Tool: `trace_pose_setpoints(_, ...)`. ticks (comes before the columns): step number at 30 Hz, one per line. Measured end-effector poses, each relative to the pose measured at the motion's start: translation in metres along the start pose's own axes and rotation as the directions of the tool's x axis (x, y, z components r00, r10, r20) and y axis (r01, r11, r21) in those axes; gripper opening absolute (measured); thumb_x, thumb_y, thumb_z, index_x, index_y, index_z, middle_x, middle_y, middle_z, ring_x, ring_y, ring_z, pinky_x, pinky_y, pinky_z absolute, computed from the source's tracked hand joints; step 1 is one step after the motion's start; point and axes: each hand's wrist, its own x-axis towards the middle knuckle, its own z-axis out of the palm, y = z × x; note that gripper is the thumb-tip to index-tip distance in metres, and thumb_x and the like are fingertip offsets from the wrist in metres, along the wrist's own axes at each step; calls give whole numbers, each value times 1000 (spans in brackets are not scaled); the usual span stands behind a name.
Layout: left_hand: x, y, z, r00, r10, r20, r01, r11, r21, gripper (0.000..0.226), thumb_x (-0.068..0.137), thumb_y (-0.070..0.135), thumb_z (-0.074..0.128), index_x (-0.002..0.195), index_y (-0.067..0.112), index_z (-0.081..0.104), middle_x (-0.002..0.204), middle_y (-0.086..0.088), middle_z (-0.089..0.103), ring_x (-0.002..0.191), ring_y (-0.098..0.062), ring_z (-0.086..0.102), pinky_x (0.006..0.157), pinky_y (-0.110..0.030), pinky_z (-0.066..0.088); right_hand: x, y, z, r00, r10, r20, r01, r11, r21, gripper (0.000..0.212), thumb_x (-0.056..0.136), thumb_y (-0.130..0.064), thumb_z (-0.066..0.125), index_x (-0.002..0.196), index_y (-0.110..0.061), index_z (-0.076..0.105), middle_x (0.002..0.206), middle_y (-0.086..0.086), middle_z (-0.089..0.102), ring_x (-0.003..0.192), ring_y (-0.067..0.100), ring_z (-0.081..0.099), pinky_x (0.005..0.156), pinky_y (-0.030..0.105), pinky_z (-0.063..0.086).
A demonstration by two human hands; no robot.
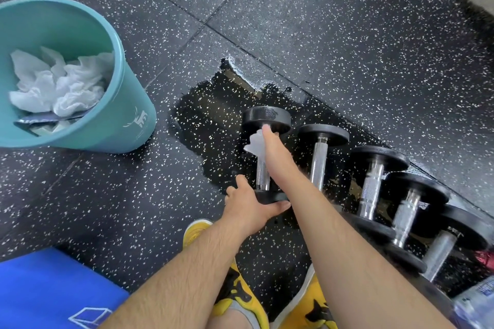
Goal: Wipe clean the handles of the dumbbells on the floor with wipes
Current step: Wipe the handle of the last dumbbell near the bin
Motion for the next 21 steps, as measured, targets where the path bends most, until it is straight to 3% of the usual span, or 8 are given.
trace_pose_setpoints(2, 1, 0, 0, 1000, -5, 2, 5, 1000, 10, 104, 64, 67, 85, 136, 21, 27, 132, -7, 39, 124, -28, 46, 104, -47, 47, -2, -2, 7, 996, -80, -32, 73, 981, -177, 96, 91, -75, 16, 159, -8, 13, 160, 14, 30, 142, 29, 35, 109, 46, 29)
trace_pose_setpoints(3, 1, 0, 0, 1000, -5, 5, 5, 1000, 18, 100, 66, 65, 85, 134, 20, 27, 131, -8, 40, 122, -29, 47, 103, -48, 47, -1, -1, 11, 993, -106, -60, 84, 953, -291, 96, 91, -73, 16, 157, -4, 16, 157, 19, 33, 138, 35, 39, 108, 48, 32)
trace_pose_setpoints(6, 0, 0, -1, 1000, 4, 12, -4, 999, 43, 90, 71, 59, 83, 131, 20, 27, 128, -10, 40, 119, -31, 48, 103, -49, 47, 8, 2, 20, 974, -161, -158, 35, 800, -599, 64, 102, -46, 30, 143, 2, 36, 137, 21, 49, 124, 41, 50, 92, 44, 42)
trace_pose_setpoints(8, 0, 0, -2, 1000, 4, 12, -5, 999, 50, 91, 73, 57, 83, 134, 19, 26, 128, -11, 39, 119, -30, 47, 103, -49, 47, 11, 0, 21, 970, -172, -173, 24, 773, -634, 45, 107, -36, 34, 134, -3, 45, 131, 19, 52, 121, 39, 53, 94, 43, 45)
trace_pose_setpoints(10, 0, 1, -2, 1000, 2, 13, -2, 999, 43, 95, 71, 58, 83, 136, 19, 25, 128, -10, 39, 119, -30, 48, 103, -49, 47, 12, -1, 18, 969, -187, -162, 57, 807, -587, 42, 108, -35, 33, 132, -4, 47, 129, 20, 54, 118, 39, 54, 95, 44, 46)
trace_pose_setpoints(13, 0, 1, -1, 1000, 2, 2, -2, 999, 41, 98, 66, 63, 84, 133, 19, 27, 125, -8, 39, 118, -30, 49, 102, -48, 48, 15, 7, 14, 965, -124, -230, 65, 967, -247, 53, 109, -43, 26, 128, 0, 51, 124, 19, 60, 113, 35, 57, 83, 36, 40)
trace_pose_setpoints(17, 0, 1, -1, 1000, 9, -11, -9, 999, 35, 98, 65, 62, 85, 132, 18, 28, 126, -9, 40, 118, -29, 48, 103, -47, 48, 20, 9, 12, 968, 28, -251, -21, 999, 28, 59, 109, -46, 25, 137, -2, 53, 135, 14, 58, 123, 31, 54, 102, 36, 40)
trace_pose_setpoints(21, 0, 0, 0, 1000, 11, 2, -11, 1000, 20, 98, 65, 63, 85, 132, 19, 27, 126, -9, 40, 118, -30, 49, 102, -48, 48, 17, 2, 15, 970, -59, -238, 46, 997, -61, 59, 109, -44, 25, 134, 1, 52, 127, 13, 59, 115, 28, 56, 86, 29, 35)
